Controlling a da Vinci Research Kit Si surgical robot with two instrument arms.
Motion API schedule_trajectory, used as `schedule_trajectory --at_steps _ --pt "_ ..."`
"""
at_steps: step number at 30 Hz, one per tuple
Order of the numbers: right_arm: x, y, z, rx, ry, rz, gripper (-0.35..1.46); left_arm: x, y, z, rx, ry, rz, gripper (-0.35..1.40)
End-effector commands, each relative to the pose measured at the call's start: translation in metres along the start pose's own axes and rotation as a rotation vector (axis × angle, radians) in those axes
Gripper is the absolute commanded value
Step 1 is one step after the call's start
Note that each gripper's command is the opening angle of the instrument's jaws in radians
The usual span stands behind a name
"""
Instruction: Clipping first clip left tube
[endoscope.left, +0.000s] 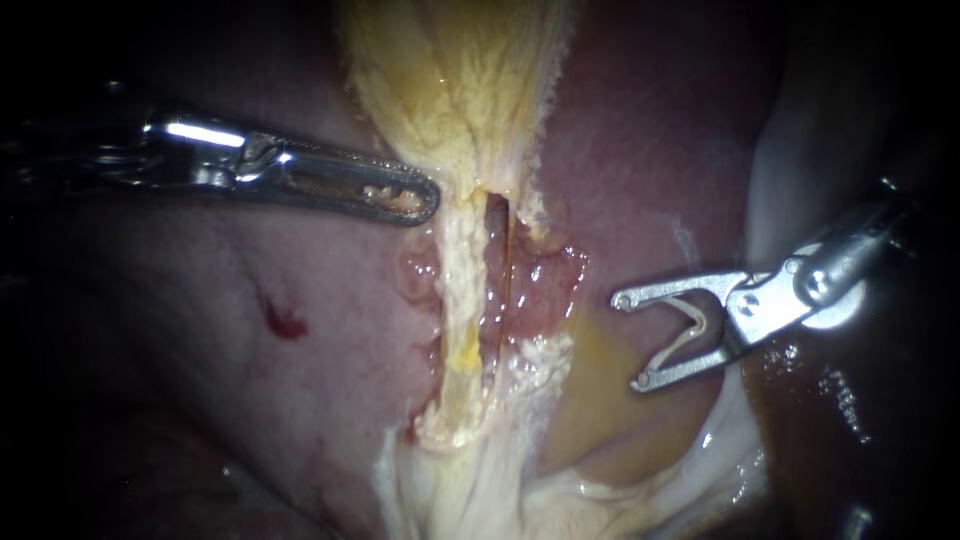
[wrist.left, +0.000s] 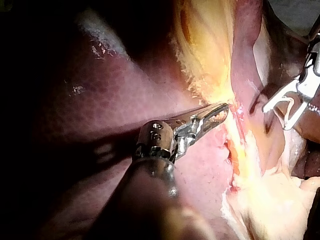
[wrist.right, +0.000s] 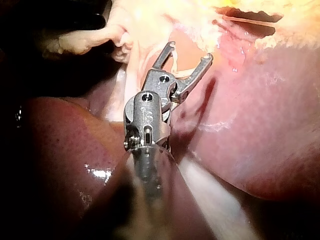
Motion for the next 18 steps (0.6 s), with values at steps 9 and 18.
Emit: schedule_trajectory --at_steps 9,18 --pt "0.0000 0.0000 0.0000 0.000 0.000 0.000 0.48 -0.0002 -0.0002 -0.0011 0.006 0.003 -0.001 -0.35" --pt "0.0000 0.0000 0.0000 -0.001 0.003 0.000 0.48 -0.0019 -0.0006 -0.0053 0.002 0.001 -0.011 -0.35"
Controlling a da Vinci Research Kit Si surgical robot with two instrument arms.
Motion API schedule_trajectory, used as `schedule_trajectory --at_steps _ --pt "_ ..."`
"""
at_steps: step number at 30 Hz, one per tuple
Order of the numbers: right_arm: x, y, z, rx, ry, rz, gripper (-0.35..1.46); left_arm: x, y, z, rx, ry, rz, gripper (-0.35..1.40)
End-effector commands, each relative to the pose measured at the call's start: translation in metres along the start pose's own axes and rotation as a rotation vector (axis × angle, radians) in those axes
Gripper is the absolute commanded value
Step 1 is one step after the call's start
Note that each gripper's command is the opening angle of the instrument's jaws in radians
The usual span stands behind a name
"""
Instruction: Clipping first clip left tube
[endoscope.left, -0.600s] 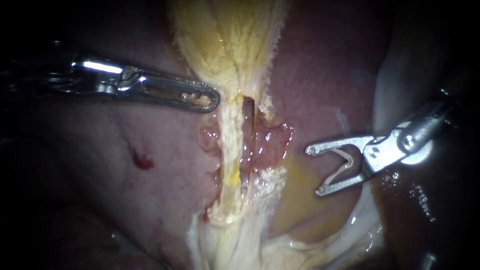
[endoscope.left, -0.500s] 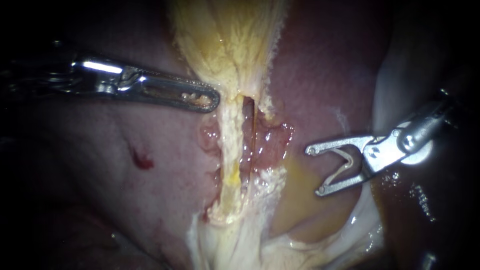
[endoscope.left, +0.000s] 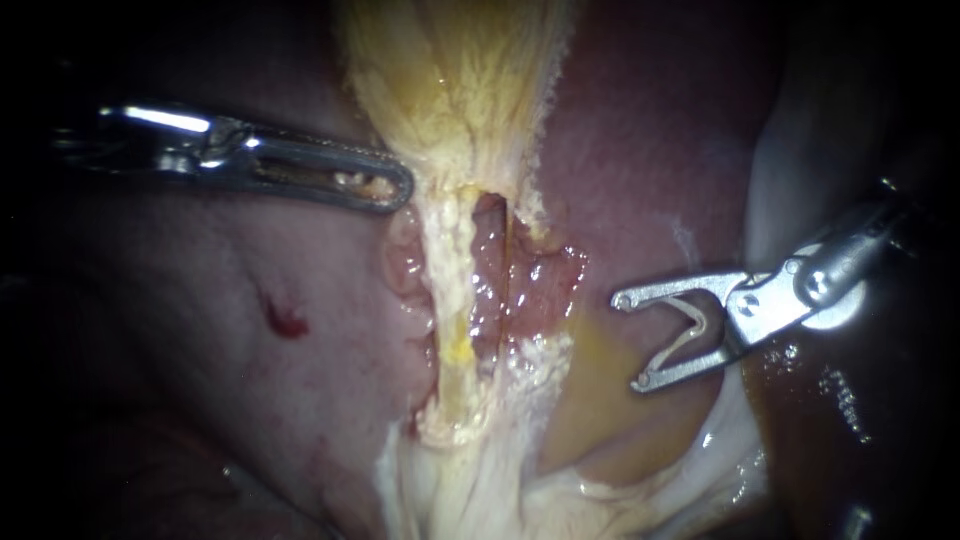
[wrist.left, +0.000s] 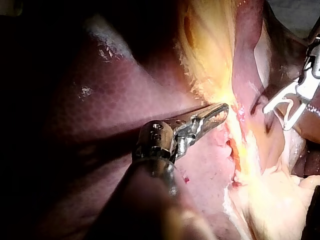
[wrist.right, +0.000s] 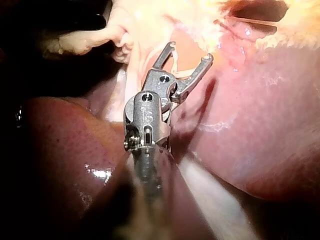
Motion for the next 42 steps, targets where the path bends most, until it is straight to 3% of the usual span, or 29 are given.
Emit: schedule_trajectory --at_steps 1,6,14,25,29,34,42 --pt "0.0000 0.0000 0.0000 0.000 0.000 0.000 0.48 -0.0001 0.0000 -0.0003 0.001 -0.006 -0.003 -0.35" --pt "0.0000 0.0000 0.0000 0.000 0.000 0.000 0.48 -0.0007 -0.0003 -0.0016 0.001 -0.012 -0.008 -0.35" --pt "0.0001 0.0000 0.0001 -0.003 0.009 -0.006 0.48 -0.0007 -0.0007 -0.0017 0.002 -0.015 -0.009 -0.35" --pt "0.0030 0.0001 0.0031 -0.029 0.050 0.177 0.50 -0.0008 -0.0006 -0.0016 0.002 -0.015 -0.009 -0.35" --pt "0.0038 0.0007 0.0044 -0.040 0.054 0.252 0.49 -0.0008 -0.0006 -0.0016 0.002 -0.015 -0.009 -0.35" --pt "0.0044 0.0014 0.0058 -0.055 0.090 0.350 0.49 -0.0008 -0.0006 -0.0016 0.001 -0.015 -0.009 -0.35" --pt "0.0058 0.0017 0.0074 -0.064 0.133 0.416 0.49 -0.0008 -0.0006 -0.0016 0.002 -0.015 -0.009 -0.35"
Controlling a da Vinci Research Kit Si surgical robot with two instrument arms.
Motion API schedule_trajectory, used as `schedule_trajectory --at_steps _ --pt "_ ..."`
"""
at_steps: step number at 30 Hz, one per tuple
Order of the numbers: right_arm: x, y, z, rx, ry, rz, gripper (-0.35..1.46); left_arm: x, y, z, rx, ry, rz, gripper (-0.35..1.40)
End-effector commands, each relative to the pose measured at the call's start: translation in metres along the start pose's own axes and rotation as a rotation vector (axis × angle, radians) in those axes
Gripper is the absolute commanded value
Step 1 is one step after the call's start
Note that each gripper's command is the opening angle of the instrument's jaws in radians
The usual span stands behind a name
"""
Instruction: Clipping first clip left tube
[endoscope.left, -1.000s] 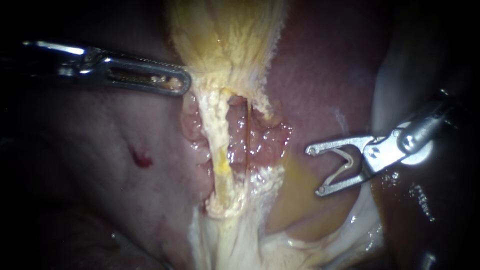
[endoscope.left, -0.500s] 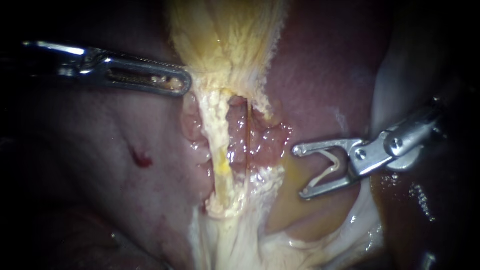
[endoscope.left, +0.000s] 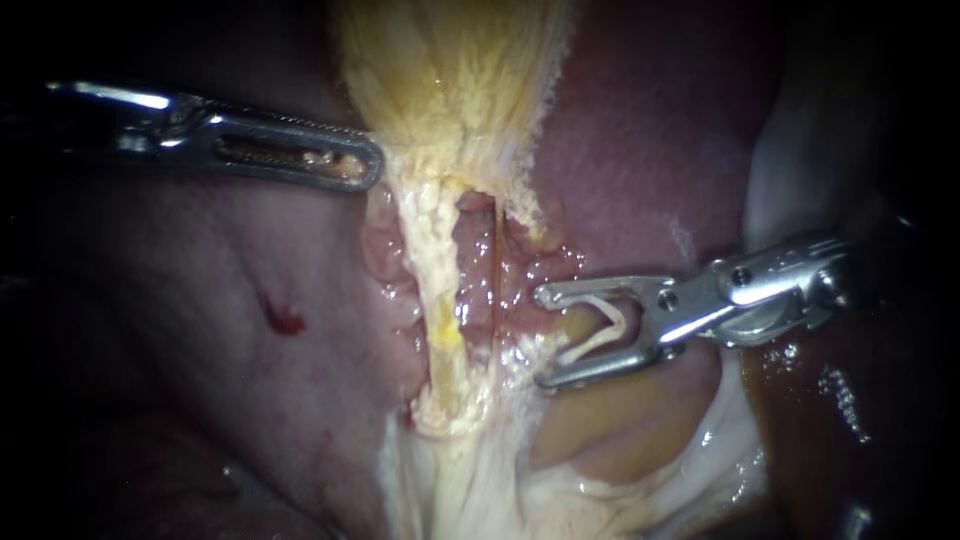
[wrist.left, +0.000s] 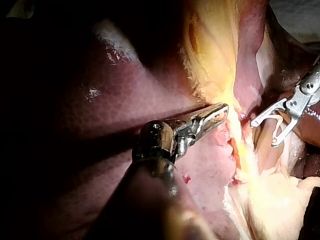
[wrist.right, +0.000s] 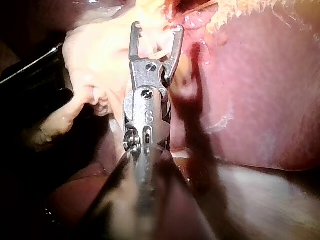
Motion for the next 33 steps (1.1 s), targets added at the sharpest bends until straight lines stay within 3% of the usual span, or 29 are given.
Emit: schedule_trajectory --at_steps 1,11,22,33 --pt "0.0001 0.0000 0.0002 -0.003 0.001 0.002 0.49 0.0000 0.0000 0.0000 0.000 0.000 0.000 -0.35" --pt "0.0011 -0.0005 0.0015 0.015 0.025 0.026 0.49 0.0000 0.0001 0.0001 0.000 0.000 0.000 -0.35" --pt "0.0013 0.0001 0.0030 0.028 0.056 0.085 0.49 0.0000 0.0001 0.0001 0.000 0.000 0.000 -0.35" --pt "-0.0004 0.0020 0.0043 0.023 0.062 0.102 0.49 0.0000 0.0001 0.0002 -0.001 0.000 0.000 -0.35"
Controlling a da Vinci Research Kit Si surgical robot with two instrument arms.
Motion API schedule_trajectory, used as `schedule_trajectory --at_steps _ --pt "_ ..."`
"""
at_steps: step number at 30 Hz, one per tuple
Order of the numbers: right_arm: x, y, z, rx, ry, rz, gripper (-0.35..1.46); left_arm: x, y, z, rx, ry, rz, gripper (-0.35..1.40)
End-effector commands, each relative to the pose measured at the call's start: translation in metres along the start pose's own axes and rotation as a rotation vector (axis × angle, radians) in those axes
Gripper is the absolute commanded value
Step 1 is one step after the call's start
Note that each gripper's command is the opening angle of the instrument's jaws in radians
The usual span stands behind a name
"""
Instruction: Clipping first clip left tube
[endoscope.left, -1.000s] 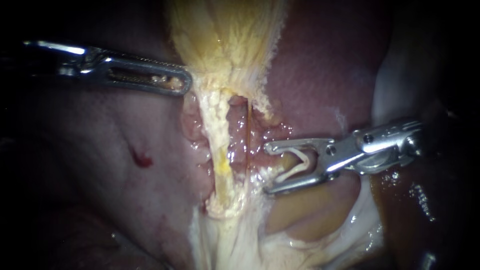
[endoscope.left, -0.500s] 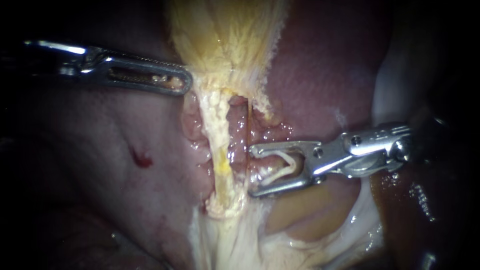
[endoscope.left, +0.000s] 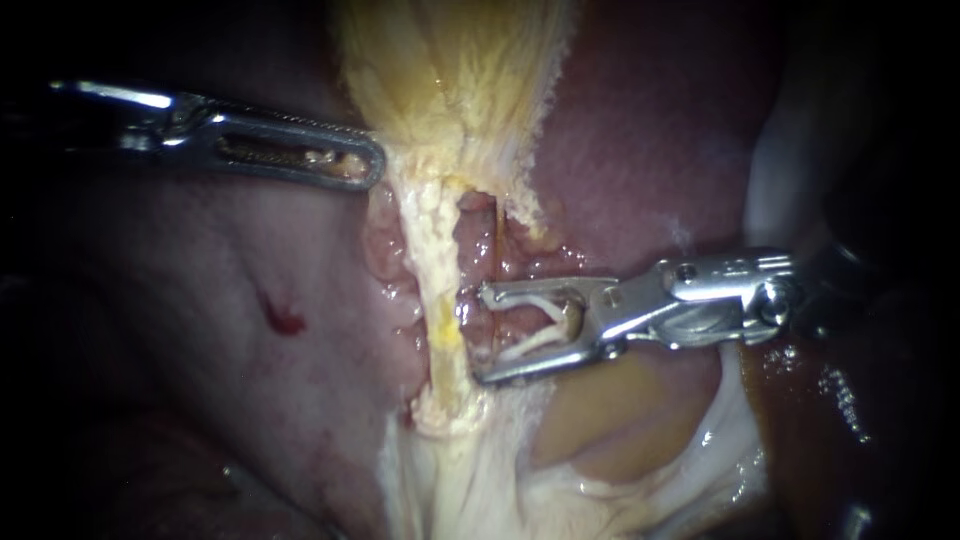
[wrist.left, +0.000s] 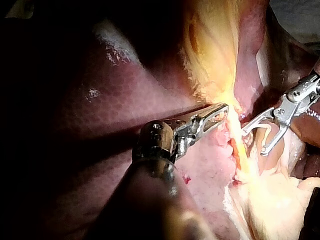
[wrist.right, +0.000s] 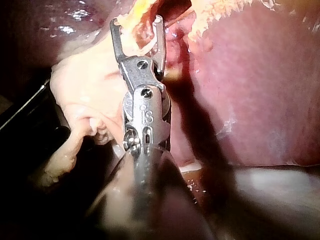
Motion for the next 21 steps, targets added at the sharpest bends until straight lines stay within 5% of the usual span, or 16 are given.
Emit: schedule_trajectory --at_steps 1,21 --pt "-0.0004 0.0003 0.0001 -0.002 -0.002 0.004 0.49 0.0000 0.0000 0.0000 -0.001 0.000 0.000 -0.35" --pt "-0.0014 0.0012 0.0015 0.032 0.005 0.016 0.50 0.0000 -0.0001 0.0000 -0.001 -0.001 -0.001 -0.35"
